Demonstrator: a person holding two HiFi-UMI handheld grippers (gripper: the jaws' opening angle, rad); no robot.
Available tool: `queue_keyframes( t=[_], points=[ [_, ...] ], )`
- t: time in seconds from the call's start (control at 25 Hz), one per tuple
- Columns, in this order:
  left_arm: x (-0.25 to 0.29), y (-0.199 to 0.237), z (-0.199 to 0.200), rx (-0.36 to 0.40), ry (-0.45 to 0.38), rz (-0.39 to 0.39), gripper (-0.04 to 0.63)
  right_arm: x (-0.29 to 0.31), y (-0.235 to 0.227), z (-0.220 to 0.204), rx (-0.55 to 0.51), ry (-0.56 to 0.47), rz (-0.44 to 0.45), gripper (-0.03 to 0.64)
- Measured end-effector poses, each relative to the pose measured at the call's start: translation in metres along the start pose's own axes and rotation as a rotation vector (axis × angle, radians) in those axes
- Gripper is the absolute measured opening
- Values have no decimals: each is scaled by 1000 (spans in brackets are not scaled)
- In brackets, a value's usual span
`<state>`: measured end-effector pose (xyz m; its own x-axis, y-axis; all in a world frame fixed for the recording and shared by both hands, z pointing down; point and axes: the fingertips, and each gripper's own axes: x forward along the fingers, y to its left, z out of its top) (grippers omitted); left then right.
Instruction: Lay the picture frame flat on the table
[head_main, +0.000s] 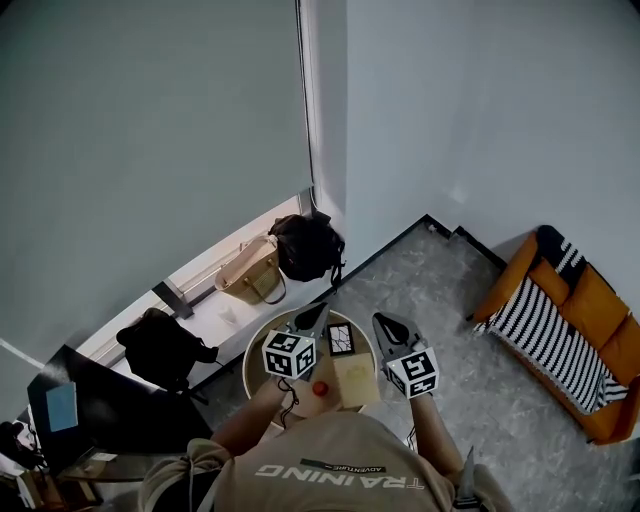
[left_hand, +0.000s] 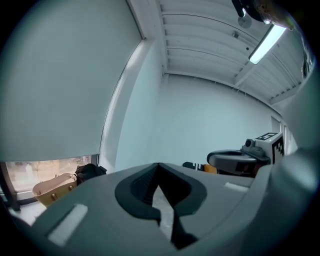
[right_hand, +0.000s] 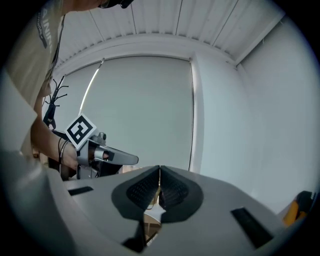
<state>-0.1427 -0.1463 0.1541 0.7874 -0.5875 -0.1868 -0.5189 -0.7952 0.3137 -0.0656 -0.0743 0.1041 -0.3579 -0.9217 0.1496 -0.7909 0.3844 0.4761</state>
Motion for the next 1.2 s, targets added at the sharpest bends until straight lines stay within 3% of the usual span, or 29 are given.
queue_keyframes(
  t=[0.6,1.2],
  points=[
    [6,-1,-3,-3,41,6,6,4,-10,5,5,2,18,6],
    [8,-7,-13,10,64,12,6,-2,-13,-17,-4,34,32,6]
  ],
)
